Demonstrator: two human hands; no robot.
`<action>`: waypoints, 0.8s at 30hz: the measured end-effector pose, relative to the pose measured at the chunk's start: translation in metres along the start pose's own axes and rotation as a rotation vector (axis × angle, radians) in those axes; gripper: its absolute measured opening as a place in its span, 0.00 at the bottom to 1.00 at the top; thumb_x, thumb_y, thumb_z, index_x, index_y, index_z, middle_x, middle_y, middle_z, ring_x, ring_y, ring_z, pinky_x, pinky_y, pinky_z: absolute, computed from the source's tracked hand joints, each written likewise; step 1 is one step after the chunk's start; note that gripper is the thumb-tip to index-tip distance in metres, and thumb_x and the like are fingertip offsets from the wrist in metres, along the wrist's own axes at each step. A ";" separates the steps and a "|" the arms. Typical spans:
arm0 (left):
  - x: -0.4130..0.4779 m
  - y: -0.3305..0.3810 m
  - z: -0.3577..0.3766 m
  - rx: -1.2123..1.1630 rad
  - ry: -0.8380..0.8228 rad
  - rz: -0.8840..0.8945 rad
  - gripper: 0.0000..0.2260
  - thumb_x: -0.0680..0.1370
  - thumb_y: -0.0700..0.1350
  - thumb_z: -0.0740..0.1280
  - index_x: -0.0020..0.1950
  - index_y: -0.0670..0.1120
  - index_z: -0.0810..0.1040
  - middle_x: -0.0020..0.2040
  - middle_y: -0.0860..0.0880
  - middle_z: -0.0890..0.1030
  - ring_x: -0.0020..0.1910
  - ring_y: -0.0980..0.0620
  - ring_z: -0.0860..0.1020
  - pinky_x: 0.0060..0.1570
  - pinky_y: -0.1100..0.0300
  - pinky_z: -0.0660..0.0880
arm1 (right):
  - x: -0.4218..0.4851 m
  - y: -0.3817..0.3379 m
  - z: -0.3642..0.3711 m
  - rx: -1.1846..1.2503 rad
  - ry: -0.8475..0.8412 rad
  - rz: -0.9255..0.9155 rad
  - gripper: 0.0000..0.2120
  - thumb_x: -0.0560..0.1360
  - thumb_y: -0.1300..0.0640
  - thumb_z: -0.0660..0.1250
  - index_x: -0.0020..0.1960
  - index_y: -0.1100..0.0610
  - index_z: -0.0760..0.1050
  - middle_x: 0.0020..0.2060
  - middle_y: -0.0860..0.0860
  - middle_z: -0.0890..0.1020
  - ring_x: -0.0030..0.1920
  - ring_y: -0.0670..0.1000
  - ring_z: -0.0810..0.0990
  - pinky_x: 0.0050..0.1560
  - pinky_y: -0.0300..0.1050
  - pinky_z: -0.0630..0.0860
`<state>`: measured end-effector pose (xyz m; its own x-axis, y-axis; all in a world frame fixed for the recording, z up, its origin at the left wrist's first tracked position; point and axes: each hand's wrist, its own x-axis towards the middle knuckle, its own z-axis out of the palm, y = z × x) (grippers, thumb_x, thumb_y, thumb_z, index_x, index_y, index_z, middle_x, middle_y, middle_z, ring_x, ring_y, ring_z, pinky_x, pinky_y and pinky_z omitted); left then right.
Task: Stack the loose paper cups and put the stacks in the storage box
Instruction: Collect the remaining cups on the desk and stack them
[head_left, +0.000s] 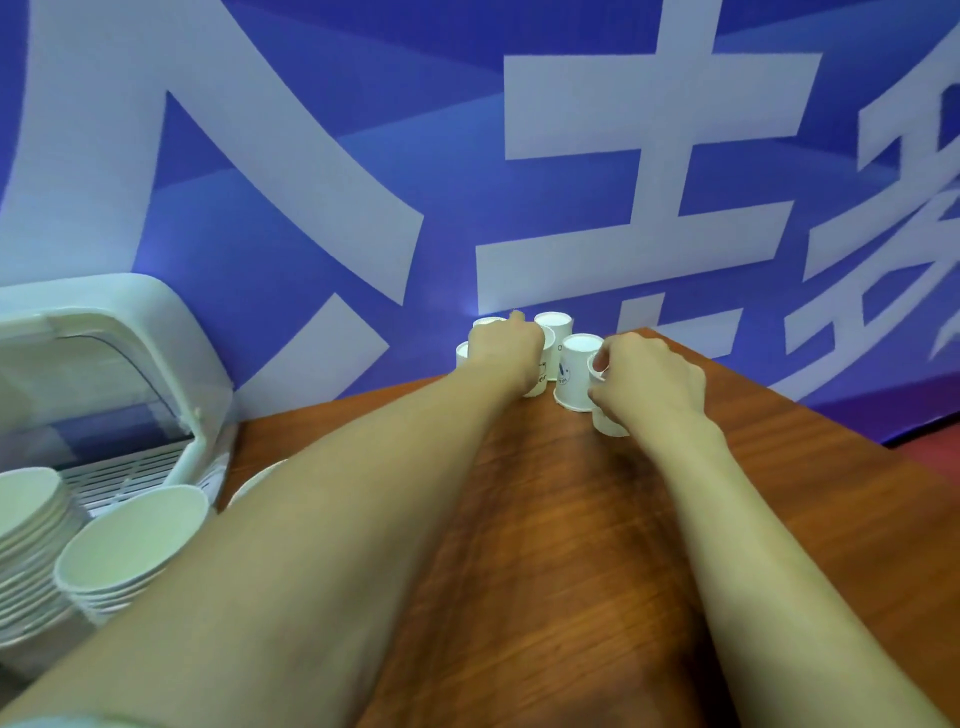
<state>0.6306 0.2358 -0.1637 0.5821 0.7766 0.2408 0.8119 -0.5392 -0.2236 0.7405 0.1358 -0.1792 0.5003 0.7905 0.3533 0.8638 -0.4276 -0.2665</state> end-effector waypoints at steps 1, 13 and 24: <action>-0.001 0.000 -0.001 0.011 0.006 0.010 0.08 0.76 0.41 0.66 0.55 0.45 0.75 0.53 0.46 0.76 0.42 0.47 0.70 0.38 0.55 0.67 | 0.000 0.001 0.000 -0.010 0.006 0.003 0.15 0.74 0.54 0.71 0.60 0.51 0.79 0.54 0.53 0.82 0.52 0.57 0.81 0.42 0.46 0.71; -0.051 -0.015 -0.062 0.032 0.156 0.136 0.02 0.75 0.43 0.65 0.43 0.48 0.72 0.34 0.51 0.71 0.33 0.47 0.71 0.31 0.58 0.62 | -0.017 -0.027 -0.055 -0.011 0.057 -0.030 0.13 0.71 0.57 0.68 0.55 0.53 0.80 0.47 0.55 0.81 0.44 0.59 0.77 0.43 0.48 0.69; -0.218 -0.140 -0.171 0.017 0.304 0.047 0.12 0.76 0.55 0.61 0.48 0.52 0.82 0.42 0.52 0.83 0.41 0.46 0.79 0.38 0.52 0.78 | -0.099 -0.116 -0.121 0.567 0.117 -0.469 0.04 0.73 0.48 0.69 0.44 0.45 0.82 0.36 0.41 0.82 0.43 0.49 0.82 0.45 0.49 0.79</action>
<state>0.3977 0.0864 -0.0232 0.6072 0.6169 0.5007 0.7847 -0.5645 -0.2561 0.5980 0.0543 -0.0752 0.1171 0.7690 0.6284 0.8407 0.2601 -0.4749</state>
